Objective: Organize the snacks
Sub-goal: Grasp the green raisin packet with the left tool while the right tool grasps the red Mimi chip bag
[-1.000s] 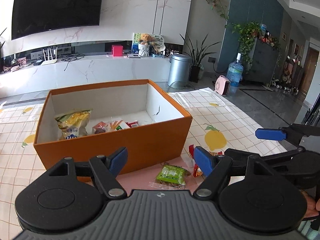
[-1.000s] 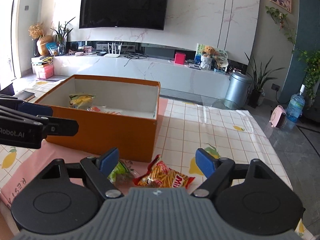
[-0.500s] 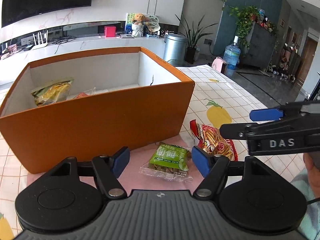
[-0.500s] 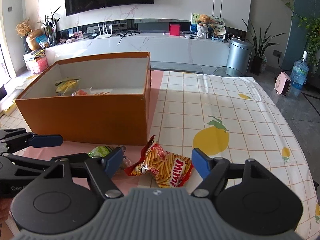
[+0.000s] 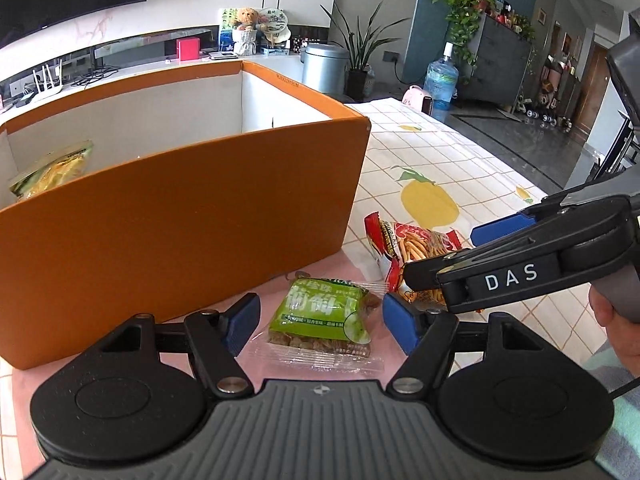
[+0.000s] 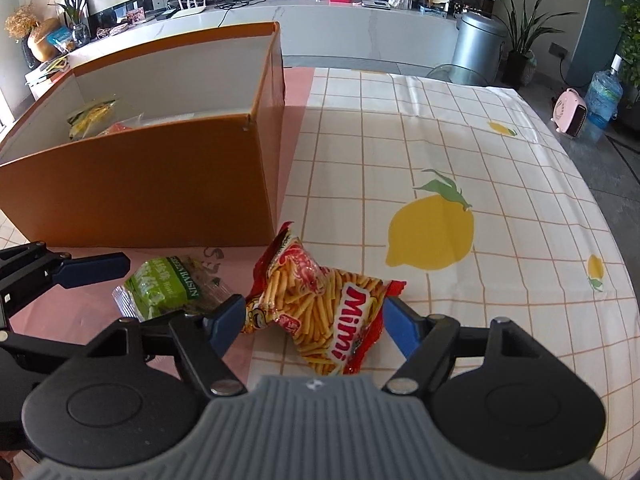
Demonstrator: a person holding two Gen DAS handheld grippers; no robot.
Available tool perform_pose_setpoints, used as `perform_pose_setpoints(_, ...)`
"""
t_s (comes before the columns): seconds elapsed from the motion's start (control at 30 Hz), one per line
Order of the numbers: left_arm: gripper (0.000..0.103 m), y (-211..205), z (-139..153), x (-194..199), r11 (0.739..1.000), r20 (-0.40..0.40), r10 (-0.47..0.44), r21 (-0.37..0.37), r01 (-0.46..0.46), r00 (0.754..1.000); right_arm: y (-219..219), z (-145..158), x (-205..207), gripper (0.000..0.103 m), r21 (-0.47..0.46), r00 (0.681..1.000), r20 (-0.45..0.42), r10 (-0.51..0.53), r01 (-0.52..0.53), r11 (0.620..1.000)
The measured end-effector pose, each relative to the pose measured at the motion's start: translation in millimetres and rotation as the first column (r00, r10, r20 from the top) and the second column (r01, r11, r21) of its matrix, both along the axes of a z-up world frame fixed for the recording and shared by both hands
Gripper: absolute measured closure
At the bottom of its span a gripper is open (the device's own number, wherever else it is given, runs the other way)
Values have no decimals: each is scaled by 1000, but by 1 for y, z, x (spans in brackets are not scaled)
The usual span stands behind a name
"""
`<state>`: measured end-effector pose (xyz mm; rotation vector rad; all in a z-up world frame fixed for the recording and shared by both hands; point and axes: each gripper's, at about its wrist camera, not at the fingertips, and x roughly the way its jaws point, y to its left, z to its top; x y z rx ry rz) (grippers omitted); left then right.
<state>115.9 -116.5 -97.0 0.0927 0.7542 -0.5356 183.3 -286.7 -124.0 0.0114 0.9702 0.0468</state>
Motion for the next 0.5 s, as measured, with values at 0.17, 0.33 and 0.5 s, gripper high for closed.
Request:
perform_pose_setpoints(0.17,24,-3,-6,6,1000,-27,4,2,-4,1000,-8,-8,7,29,50,999,-42,-28,30,998)
perform_pose_setpoints(0.33,35,-6,-9,6,999,-35,5,39,-4,999,-10,-13,12,29,84,997,-68,-37,42,996)
perform_pose_setpoints(0.5,39,-4,-11,6,999,-63,14,30,-12,998,-13,-16,15,32,121,996,-81,-44,53,991)
